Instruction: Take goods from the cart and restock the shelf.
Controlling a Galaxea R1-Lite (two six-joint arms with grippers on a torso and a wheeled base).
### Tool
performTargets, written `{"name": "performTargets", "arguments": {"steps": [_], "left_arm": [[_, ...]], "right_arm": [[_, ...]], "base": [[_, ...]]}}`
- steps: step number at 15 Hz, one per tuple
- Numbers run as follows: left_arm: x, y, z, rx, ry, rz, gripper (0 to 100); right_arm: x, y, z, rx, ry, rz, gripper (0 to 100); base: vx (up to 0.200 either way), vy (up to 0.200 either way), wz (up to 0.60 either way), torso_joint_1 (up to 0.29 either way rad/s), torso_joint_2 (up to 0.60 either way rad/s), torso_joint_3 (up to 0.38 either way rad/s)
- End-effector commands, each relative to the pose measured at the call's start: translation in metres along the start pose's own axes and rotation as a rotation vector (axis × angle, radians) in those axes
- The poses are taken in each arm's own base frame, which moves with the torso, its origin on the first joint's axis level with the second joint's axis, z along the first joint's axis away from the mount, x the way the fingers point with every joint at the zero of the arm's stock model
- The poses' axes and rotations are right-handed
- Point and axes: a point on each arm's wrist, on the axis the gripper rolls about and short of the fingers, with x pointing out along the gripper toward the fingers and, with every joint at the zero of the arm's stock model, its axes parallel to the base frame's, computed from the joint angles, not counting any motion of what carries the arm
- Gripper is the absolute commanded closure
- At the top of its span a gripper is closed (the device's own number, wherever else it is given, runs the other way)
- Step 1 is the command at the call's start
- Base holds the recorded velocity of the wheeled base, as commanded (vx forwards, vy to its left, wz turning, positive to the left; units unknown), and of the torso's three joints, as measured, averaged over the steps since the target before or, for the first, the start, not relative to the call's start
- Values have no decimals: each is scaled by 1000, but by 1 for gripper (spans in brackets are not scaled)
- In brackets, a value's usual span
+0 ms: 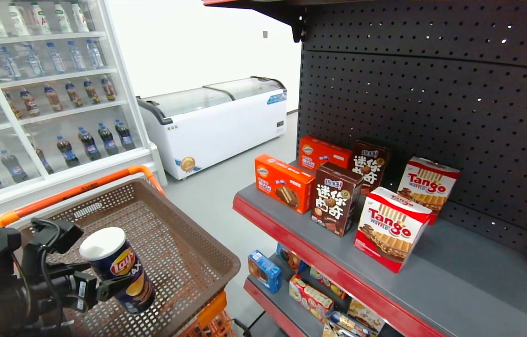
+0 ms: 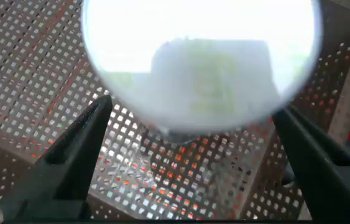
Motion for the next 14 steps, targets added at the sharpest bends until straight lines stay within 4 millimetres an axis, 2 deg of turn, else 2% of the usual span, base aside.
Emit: {"name": "performTargets", "arguments": {"steps": [1,6,8,14], "left_arm": [[19,3,-9,-15,52,-22,0],[42,2,-13,-8,90,-55,0],[51,0,-4,17,69,-69,0],[56,-3,6,78,-56,-60,0]], "right_arm": [[0,0,0,0,-1,2,0],[0,0,0,0,-1,0,0],[0,0,0,0,-1,2,0],[0,0,0,0,-1,0,0]], "base": [[0,0,0,0,0,0],[0,0,0,0,0,0],[0,0,0,0,0,0],[0,0,0,0,0,0]]}}
